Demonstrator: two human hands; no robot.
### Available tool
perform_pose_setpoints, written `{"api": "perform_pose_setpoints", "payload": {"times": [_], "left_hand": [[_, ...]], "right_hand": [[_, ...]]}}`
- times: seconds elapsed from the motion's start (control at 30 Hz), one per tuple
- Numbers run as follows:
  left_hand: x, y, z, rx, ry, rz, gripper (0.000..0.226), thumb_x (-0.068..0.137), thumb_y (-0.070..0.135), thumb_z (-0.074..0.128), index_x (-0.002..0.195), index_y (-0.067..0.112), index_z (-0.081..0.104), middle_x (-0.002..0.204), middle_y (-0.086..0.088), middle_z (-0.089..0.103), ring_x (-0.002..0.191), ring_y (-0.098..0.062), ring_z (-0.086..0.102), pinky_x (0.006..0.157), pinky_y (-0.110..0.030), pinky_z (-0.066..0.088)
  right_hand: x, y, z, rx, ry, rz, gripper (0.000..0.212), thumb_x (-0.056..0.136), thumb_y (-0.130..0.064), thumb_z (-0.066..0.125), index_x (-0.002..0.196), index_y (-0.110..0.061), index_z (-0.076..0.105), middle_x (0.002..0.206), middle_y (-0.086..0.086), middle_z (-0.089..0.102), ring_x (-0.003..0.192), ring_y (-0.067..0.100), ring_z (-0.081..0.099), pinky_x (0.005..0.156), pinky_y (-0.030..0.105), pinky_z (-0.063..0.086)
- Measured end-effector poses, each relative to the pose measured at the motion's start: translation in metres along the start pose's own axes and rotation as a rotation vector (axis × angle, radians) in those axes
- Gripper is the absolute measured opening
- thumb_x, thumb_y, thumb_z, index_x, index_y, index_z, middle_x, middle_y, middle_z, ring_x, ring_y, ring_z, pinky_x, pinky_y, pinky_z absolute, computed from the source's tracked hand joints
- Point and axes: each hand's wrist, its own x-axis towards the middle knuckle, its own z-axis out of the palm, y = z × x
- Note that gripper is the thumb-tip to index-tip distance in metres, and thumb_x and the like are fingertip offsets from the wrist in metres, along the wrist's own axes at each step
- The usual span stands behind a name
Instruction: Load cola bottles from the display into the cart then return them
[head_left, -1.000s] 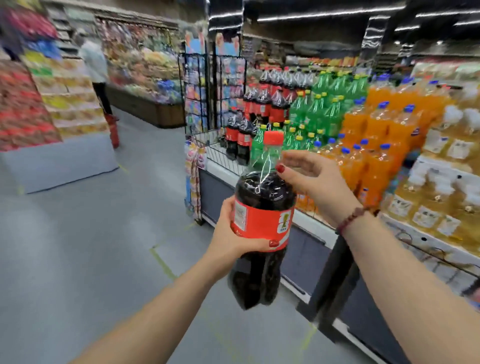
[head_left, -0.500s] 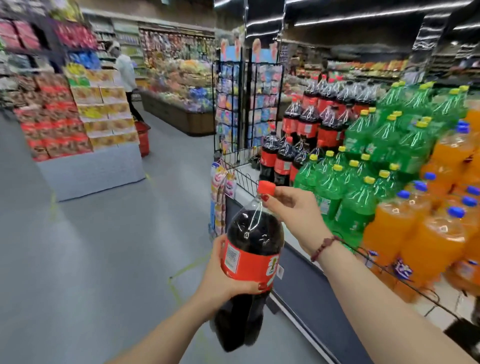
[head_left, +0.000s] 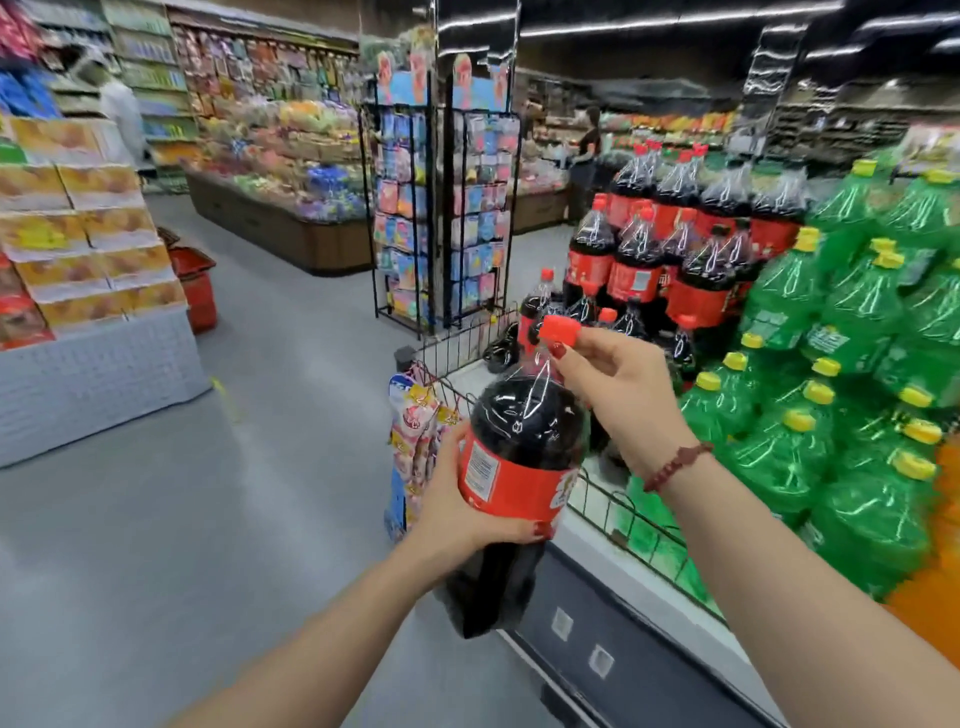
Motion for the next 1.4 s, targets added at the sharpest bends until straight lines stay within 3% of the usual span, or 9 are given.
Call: {"api": "perform_pose_setpoints", "payload": {"times": [0.2, 0.43, 0.63, 0.8, 1.0, 1.1, 1.17, 1.23, 1.4], "left_hand": [[0.129, -0.002, -0.032, -0.010, -0.044, 0.024, 0.107, 0.038, 0.020, 0.094, 0.130, 0.025, 0.039, 0.120, 0.005, 0.063, 0.106, -0.009, 0.065, 0.087, -0.025, 0.053], [0.263, -0.021, -0.045, -0.018, -0.066, 0.071, 0.105, 0.048, -0.003, 0.093, 0.134, 0.019, 0.037, 0.125, 0.001, 0.061, 0.110, -0.009, 0.063, 0.089, -0.024, 0.053], [0.370, -0.043, -0.041, -0.008, -0.060, 0.069, 0.102, 0.055, -0.014, 0.087, 0.136, 0.018, 0.034, 0.124, 0.003, 0.058, 0.101, 0.004, 0.063, 0.079, -0.015, 0.051], [0.443, -0.075, -0.043, -0.017, -0.087, 0.043, 0.103, 0.054, -0.011, 0.089, 0.135, 0.023, 0.035, 0.127, 0.004, 0.058, 0.108, -0.003, 0.063, 0.079, -0.018, 0.053], [0.511, -0.130, -0.052, -0.005, -0.212, -0.010, 0.111, 0.050, -0.004, 0.093, 0.139, 0.025, 0.034, 0.131, 0.005, 0.059, 0.116, -0.008, 0.061, 0.093, -0.028, 0.054], [0.534, -0.162, -0.055, 0.023, -0.272, -0.047, 0.114, 0.045, 0.015, 0.098, 0.138, 0.027, 0.035, 0.129, 0.008, 0.060, 0.117, -0.006, 0.060, 0.099, -0.033, 0.050], [0.547, -0.181, -0.053, 0.041, -0.307, -0.063, 0.109, 0.041, 0.025, 0.098, 0.132, 0.036, 0.039, 0.125, 0.009, 0.062, 0.115, -0.002, 0.060, 0.095, -0.025, 0.049], [0.558, -0.194, -0.051, 0.044, -0.352, -0.077, 0.105, 0.041, 0.020, 0.099, 0.126, 0.038, 0.040, 0.122, 0.008, 0.063, 0.110, 0.004, 0.061, 0.088, -0.015, 0.049], [0.569, -0.225, -0.048, -0.013, -0.433, -0.105, 0.111, 0.037, 0.025, 0.095, 0.133, 0.017, 0.039, 0.125, 0.007, 0.061, 0.116, -0.001, 0.059, 0.092, -0.016, 0.048]], "right_hand": [[0.111, 0.030, 0.020, -0.086, 0.092, -0.050, 0.011, 0.089, -0.011, 0.065, 0.095, -0.019, 0.070, 0.082, -0.002, 0.070, 0.073, 0.003, 0.063, 0.075, 0.022, 0.054], [0.233, 0.082, 0.030, -0.108, 0.104, -0.099, 0.014, 0.087, -0.016, 0.067, 0.083, -0.029, 0.068, 0.084, 0.007, 0.070, 0.080, 0.017, 0.063, 0.083, 0.045, 0.055], [0.326, 0.139, 0.026, -0.076, 0.108, -0.092, 0.017, 0.087, -0.010, 0.067, 0.092, -0.026, 0.069, 0.087, 0.002, 0.071, 0.085, 0.016, 0.065, 0.089, 0.039, 0.055], [0.387, 0.187, 0.032, -0.082, 0.112, -0.082, 0.018, 0.086, -0.007, 0.067, 0.093, -0.024, 0.067, 0.077, -0.015, 0.065, 0.069, -0.007, 0.058, 0.074, 0.018, 0.048], [0.421, 0.250, 0.040, -0.111, 0.142, 0.000, 0.029, 0.086, -0.007, 0.068, 0.088, -0.036, 0.066, 0.087, -0.002, 0.071, 0.083, 0.011, 0.062, 0.087, 0.037, 0.053], [0.427, 0.280, 0.051, -0.197, 0.146, 0.088, 0.020, 0.085, -0.006, 0.068, 0.095, -0.024, 0.071, 0.094, 0.011, 0.073, 0.084, 0.017, 0.064, 0.084, 0.036, 0.054], [0.428, 0.299, 0.056, -0.244, 0.150, 0.153, 0.019, 0.085, -0.004, 0.068, 0.101, -0.013, 0.072, 0.095, 0.011, 0.072, 0.083, 0.023, 0.065, 0.083, 0.035, 0.054], [0.429, 0.312, 0.059, -0.246, 0.164, 0.212, 0.021, 0.085, -0.002, 0.067, 0.102, -0.012, 0.071, 0.094, 0.001, 0.072, 0.086, 0.010, 0.066, 0.085, 0.030, 0.055], [0.434, 0.329, 0.065, -0.347, 0.080, 0.353, 0.016, 0.085, -0.003, 0.067, 0.099, -0.010, 0.070, 0.091, -0.005, 0.070, 0.083, -0.006, 0.061, 0.080, 0.015, 0.049]]}}
